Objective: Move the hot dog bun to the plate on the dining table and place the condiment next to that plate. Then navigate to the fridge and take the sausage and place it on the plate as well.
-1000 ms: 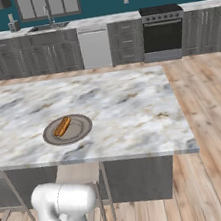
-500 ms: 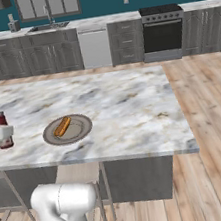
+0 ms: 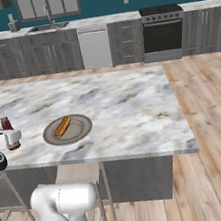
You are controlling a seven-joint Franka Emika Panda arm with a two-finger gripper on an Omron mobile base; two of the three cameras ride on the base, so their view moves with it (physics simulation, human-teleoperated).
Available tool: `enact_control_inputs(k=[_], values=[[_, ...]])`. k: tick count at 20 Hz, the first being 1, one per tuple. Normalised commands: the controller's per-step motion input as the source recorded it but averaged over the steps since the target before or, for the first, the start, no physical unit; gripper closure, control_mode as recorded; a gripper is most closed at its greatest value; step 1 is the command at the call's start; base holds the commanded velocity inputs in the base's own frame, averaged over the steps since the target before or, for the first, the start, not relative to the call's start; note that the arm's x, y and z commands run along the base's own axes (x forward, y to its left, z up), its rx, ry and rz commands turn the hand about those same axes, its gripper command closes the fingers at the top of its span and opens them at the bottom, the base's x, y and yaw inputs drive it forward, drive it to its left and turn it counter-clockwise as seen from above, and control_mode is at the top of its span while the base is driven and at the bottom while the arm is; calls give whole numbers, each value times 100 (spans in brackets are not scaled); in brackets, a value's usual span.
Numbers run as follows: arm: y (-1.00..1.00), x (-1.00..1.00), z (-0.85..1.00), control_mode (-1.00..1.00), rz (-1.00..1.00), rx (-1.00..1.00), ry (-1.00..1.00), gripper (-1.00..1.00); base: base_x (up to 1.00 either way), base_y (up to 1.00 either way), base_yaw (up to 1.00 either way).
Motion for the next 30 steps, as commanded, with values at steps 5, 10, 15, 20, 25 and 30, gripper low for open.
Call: enact_control_inputs(k=[5, 10, 15, 20, 25, 30], values=[[36, 46, -30, -100, 1, 0, -3, 100, 0, 0, 0], [19, 40, -19, -100, 0, 0, 0, 100, 0, 0, 0], [7, 43, -9, -100, 0, 0, 0, 100, 0, 0, 0], [0, 35, -29, -100, 0, 0, 0, 100, 0, 0, 0], [0, 21, -52, -100, 0, 0, -2, 100, 0, 0, 0], [7, 27, -32, -100, 2, 1, -2, 100, 0, 0, 0]])
